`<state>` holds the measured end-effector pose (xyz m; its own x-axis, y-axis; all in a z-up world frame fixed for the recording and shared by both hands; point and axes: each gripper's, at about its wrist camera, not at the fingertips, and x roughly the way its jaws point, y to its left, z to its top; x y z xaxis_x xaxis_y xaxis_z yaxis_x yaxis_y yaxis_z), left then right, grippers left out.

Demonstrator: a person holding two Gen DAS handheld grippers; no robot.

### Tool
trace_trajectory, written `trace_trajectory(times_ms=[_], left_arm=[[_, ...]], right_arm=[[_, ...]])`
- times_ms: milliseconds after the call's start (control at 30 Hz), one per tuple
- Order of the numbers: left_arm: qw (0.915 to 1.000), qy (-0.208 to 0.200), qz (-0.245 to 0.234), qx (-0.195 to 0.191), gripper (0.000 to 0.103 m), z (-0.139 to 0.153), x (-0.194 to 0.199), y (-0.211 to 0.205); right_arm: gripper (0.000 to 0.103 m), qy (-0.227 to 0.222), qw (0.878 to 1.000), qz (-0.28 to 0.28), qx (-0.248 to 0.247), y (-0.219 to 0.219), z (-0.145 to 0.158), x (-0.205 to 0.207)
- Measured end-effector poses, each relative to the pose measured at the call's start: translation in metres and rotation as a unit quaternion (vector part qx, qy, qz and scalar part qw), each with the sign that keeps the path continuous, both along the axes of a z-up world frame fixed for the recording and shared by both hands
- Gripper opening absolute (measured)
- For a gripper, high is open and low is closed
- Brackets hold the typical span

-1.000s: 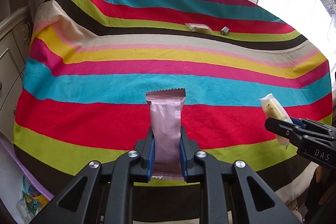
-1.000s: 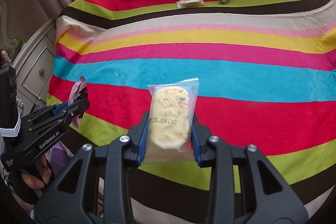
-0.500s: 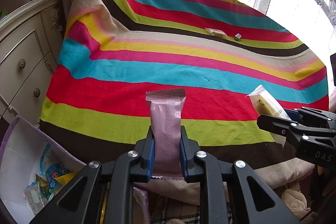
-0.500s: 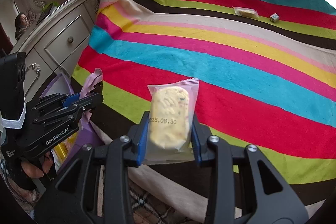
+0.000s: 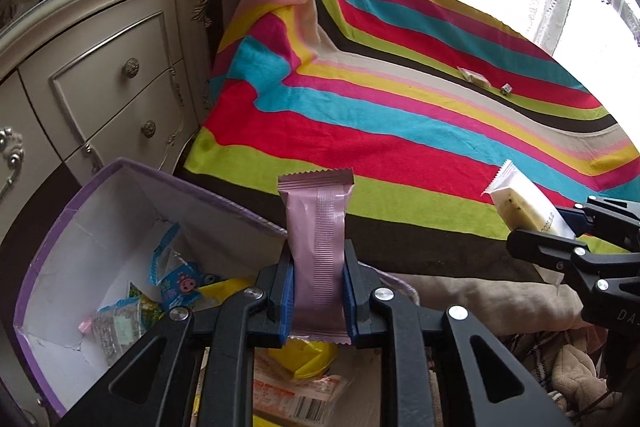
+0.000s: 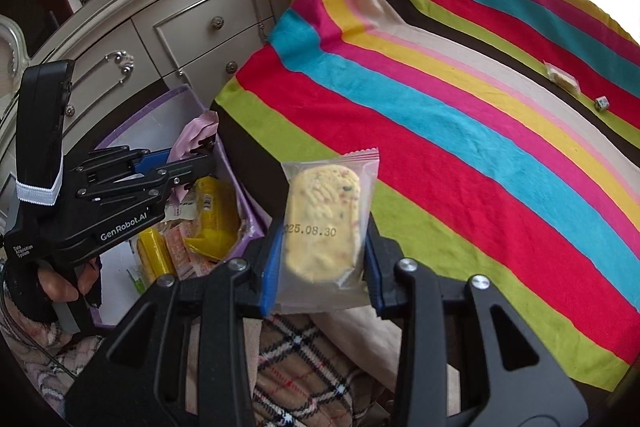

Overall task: Organize snacks
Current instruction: 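Carry the pink packet in the left tool and cookie packet in the right over the white box, then open both tools to drop the packets into the white box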

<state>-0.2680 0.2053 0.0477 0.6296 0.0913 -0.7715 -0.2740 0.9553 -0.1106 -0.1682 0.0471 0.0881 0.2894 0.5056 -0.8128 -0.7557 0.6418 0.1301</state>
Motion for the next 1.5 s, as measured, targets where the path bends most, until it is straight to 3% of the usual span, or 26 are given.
trace_trajectory(times_ms=[333, 733, 1067, 1133, 1200, 1233, 1267, 1367, 1500], left_arm=[[0.9988, 0.014, 0.047, -0.003, 0.021, -0.004, -0.035, 0.040], [0.9932, 0.036, 0.110, -0.005, 0.021, -0.024, -0.074, 0.080], [0.9855, 0.053, 0.158, 0.029, 0.022, -0.028, -0.090, 0.106], [0.9823, 0.060, 0.174, 0.033, 0.031, -0.027, -0.091, 0.109], [0.9802, 0.060, 0.185, 0.037, 0.068, -0.025, -0.091, 0.109], [0.9798, 0.056, 0.188, 0.041, 0.075, -0.022, -0.090, 0.107], [0.9797, 0.050, 0.188, 0.047, 0.081, -0.018, -0.089, 0.104], [0.9849, 0.041, 0.160, 0.052, 0.081, -0.009, -0.071, 0.087], [0.9949, 0.028, 0.088, 0.042, 0.081, 0.005, -0.018, 0.053]], right_arm=[[0.039, -0.005, 0.996, 0.086, -0.024, 0.057, -0.003, -0.036], [0.039, -0.026, 0.977, 0.205, -0.052, 0.114, -0.013, -0.095], [0.040, -0.015, 0.963, 0.264, -0.045, 0.129, -0.024, -0.119], [0.044, -0.009, 0.965, 0.259, -0.029, 0.127, -0.022, -0.115], [0.060, -0.013, 0.970, 0.242, -0.013, 0.119, -0.017, -0.107], [0.069, -0.015, 0.973, 0.231, -0.004, 0.114, -0.015, -0.101], [0.070, -0.015, 0.975, 0.220, 0.003, 0.109, -0.013, -0.094], [0.070, -0.012, 0.984, 0.174, 0.021, 0.084, -0.010, -0.064], [0.071, 0.009, 0.995, 0.081, 0.051, 0.036, -0.014, -0.006]])
